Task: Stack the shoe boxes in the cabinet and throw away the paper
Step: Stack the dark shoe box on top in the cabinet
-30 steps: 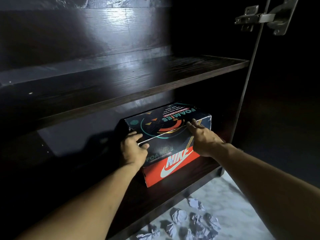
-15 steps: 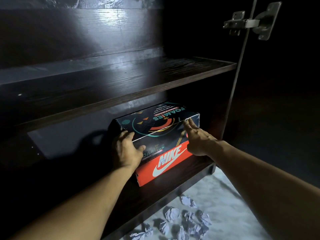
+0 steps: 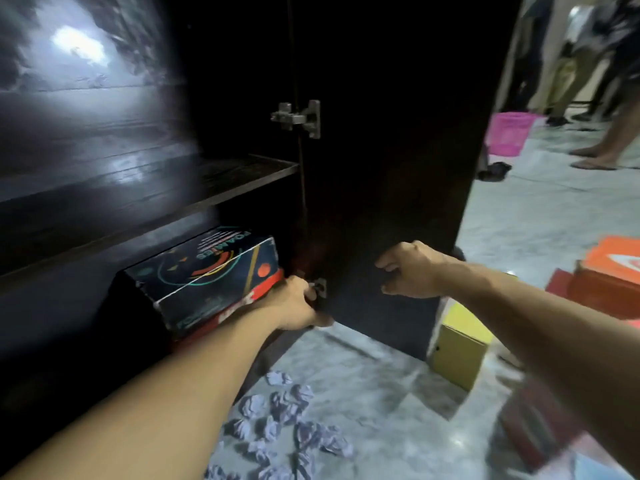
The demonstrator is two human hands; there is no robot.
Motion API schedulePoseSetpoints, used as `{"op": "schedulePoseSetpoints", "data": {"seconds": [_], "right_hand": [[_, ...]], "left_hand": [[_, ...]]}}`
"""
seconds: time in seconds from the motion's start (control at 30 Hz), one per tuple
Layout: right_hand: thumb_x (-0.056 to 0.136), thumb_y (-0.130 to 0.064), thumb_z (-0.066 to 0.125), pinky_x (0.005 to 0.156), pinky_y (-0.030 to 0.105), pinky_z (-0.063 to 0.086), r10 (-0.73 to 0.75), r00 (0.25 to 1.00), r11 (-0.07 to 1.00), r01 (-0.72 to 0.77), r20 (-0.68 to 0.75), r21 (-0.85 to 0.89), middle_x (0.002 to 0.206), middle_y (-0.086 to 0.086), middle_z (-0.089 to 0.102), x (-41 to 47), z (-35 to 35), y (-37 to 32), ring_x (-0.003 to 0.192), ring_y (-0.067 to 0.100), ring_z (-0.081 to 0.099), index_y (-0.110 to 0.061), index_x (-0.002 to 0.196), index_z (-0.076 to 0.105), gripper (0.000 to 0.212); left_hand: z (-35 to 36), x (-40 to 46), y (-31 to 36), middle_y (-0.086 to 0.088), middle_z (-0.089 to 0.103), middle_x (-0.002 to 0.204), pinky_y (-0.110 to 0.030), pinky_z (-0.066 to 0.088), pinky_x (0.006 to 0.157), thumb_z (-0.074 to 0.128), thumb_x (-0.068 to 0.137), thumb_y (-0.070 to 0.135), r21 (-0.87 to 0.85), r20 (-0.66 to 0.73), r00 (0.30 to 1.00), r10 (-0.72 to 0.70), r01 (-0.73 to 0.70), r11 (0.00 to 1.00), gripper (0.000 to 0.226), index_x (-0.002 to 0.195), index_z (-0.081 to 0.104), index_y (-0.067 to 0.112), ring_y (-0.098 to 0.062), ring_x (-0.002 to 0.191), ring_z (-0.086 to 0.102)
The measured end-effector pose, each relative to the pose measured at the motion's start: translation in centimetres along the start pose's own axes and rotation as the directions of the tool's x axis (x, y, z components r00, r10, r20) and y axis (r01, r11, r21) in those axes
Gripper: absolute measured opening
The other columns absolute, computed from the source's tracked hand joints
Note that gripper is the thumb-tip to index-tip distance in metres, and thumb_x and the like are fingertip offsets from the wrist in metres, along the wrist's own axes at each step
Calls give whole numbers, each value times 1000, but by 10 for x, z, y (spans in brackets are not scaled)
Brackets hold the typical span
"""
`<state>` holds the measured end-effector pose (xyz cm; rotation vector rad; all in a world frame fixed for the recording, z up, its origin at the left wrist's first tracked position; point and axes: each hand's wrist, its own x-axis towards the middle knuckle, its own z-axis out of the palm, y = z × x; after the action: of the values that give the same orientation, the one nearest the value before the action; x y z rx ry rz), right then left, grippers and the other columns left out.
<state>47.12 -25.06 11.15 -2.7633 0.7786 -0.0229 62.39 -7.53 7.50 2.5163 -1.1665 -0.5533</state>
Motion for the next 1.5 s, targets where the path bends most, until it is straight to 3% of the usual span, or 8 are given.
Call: {"op": "schedulePoseSetpoints", "data": {"seconds": [0.2, 0.43, 0.6, 0.7, 0.9, 0.97, 1.3, 1.5], "right_hand": [[79, -30, 71, 91, 33, 51, 198, 980, 979, -199, -23, -36, 114, 3, 70, -149, -28, 83, 108, 23, 64, -21, 119, 66, 42], [85, -26, 68, 74, 24, 46, 458, 889, 888, -458, -16, -50, 116, 1, 68, -346, -30, 155, 93, 18, 63, -18, 118, 66, 33], [87, -33, 67, 91, 28, 48, 705, 709, 708, -705, 11, 47, 127, 0, 62, -471, -11, 188, 105, 18, 62, -19, 131, 57, 48], [83, -33, 69, 75, 25, 47, 792, 609, 608, -793, 36, 34, 113, 0, 68, -542, 3, 200, 94, 19, 62, -19, 118, 66, 37], [82, -32, 71, 90, 29, 49, 936, 335, 315, -935, 112, 164, 118, 2, 68, -674, 44, 203, 107, 21, 63, -16, 125, 63, 47], [79, -36, 72, 89, 33, 52, 957, 247, 218, -959, 154, 180, 114, 2, 70, -711, 63, 203, 102, 19, 65, -16, 118, 66, 43], [41, -74, 75, 98, 40, 48, 900, -171, -302, -908, 401, 290, 143, 10, 41, -792, 165, 195, 122, 31, 51, -20, 150, 22, 133], [38, -66, 82, 94, 45, 48, 916, -260, -365, -855, 304, 369, 136, 11, 45, -775, 199, 188, 123, 34, 47, -23, 149, 12, 139]], "left_hand": [[39, -38, 130, 2, 62, 129, -34, 47, 99, 79, 62, 60, 58, 183, 952, 245, -259, 964, 79, 128, 60, 21, -18, 116, 58], [130, -120, 283, -4, 66, 117, -33, 50, 95, 81, 68, 51, -42, 413, 728, 548, -586, 809, 71, 123, 62, 12, -20, 108, 62], [206, -184, 354, -7, 61, 131, -36, 47, 100, 80, 69, 51, -96, 561, 542, 625, -708, 700, 78, 130, 58, 9, -20, 113, 60], [245, -234, 388, -7, 59, 129, -31, 46, 98, 79, 72, 47, -133, 630, 438, 641, -753, 645, 75, 131, 56, 8, -21, 114, 58], [322, -331, 423, -3, 59, 93, -35, 51, 89, 80, 71, 45, -232, 717, 259, 647, -787, 572, 32, 78, 59, 22, -23, 97, 62], [346, -352, 424, -7, 63, 113, -34, 49, 95, 78, 72, 48, -253, 743, 222, 632, -780, 572, 48, 103, 67, 14, -22, 108, 61], [430, -399, 430, -9, 55, 135, -33, 46, 99, 77, 77, 40, -282, 796, 206, 569, -706, 650, 70, 135, 51, 10, -24, 118, 56], [453, -394, 431, -11, 53, 135, -35, 47, 98, 78, 78, 29, -269, 799, 275, 534, -630, 728, 71, 138, 46, 7, -25, 118, 56]]}}
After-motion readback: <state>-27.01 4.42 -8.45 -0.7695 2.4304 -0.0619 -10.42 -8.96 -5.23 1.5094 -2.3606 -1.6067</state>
